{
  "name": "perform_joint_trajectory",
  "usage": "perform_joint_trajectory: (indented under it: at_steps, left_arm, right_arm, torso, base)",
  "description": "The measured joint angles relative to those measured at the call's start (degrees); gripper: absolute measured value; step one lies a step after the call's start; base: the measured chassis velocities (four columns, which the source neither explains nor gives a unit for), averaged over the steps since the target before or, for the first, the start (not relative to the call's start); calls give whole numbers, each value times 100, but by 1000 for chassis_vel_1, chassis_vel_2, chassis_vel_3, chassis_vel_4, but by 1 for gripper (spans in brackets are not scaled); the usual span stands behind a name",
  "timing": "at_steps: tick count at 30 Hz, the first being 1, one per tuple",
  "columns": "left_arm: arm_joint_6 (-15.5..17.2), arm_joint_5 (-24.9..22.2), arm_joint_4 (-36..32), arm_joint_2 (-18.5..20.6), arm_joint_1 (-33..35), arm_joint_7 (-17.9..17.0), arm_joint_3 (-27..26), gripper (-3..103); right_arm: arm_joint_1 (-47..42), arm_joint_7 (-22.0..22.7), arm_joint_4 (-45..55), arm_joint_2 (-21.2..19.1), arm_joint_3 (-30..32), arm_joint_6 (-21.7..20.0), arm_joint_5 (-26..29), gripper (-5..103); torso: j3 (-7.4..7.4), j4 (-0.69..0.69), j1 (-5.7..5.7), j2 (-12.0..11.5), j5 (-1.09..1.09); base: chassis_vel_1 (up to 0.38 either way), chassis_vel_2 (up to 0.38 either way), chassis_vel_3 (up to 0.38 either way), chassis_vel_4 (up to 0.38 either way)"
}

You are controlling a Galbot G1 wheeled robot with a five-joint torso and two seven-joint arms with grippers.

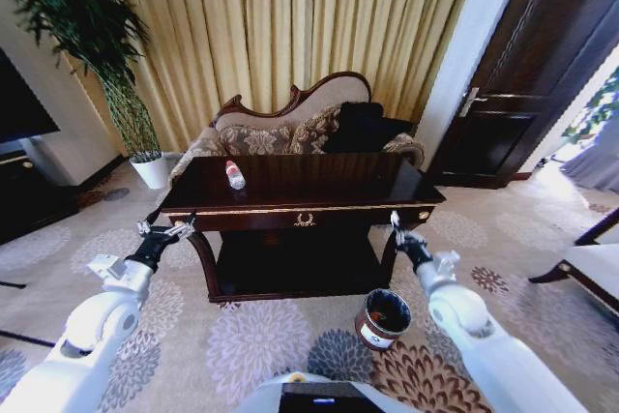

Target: Move to the front of the table and place the trash on the table into the trash bin.

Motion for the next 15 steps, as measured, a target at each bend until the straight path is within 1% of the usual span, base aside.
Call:
perform_joint_trajectory:
  at_steps: [2,3,6,7,9,10,11,12,13,15]
  left_arm:
    - [1,17,0,-22,3,-1,1,100]
    - [1,17,0,-22,3,-1,1,100]
    - [-3,34,-9,-39,36,-1,-17,100]
    - [-3,34,-9,-39,36,-1,-17,100]
    - [-12,63,-5,-60,38,-5,-23,100]
    - [-12,63,-5,-60,38,-5,-23,100]
    - [-13,75,-3,-66,36,-14,-24,100]
    - [-14,80,-3,-70,34,-39,-24,100]
    - [-14,80,-3,-70,34,-39,-24,100]
    - [-10,80,-27,-75,49,-68,-31,100]
  right_arm:
    - [-23,-295,-700,155,-7,-102,-419,0]
    - [-23,-295,-700,155,-7,-102,-419,0]
    - [139,-519,-1502,382,-91,-114,-726,0]
    - [139,-519,-1502,382,-91,-114,-726,0]
    - [309,-565,-1943,600,-189,-221,-891,0]
    - [309,-565,-1943,600,-189,-221,-891,0]
    - [384,-564,-2137,694,-241,-267,-981,0]
    - [482,-535,-2407,804,-320,-310,-1070,0]
    - [482,-535,-2407,804,-320,-310,-1070,0]
    - [680,-405,-2818,953,-394,-376,-1166,0]
  torso:
    - [0,0,0,0,0]
    - [0,0,0,0,0]
    - [-4,1,-8,4,0]
    - [-4,1,-8,4,0]
    - [-5,2,-11,7,-1]
    - [-5,2,-11,7,-1]
    - [-5,4,-11,7,-1]
    - [-4,3,-11,7,0]
    - [-4,3,-11,7,0]
    - [-3,0,-8,6,-1]
  base:
    - [-34,25,10,-24]
    - [0,0,0,0]
    - [0,0,0,0]
    - [0,0,0,0]
    - [0,0,0,0]
    - [0,0,0,0]
    - [0,0,0,0]
    - [0,0,0,0]
    - [0,0,0,0]
    - [0,0,0,0]
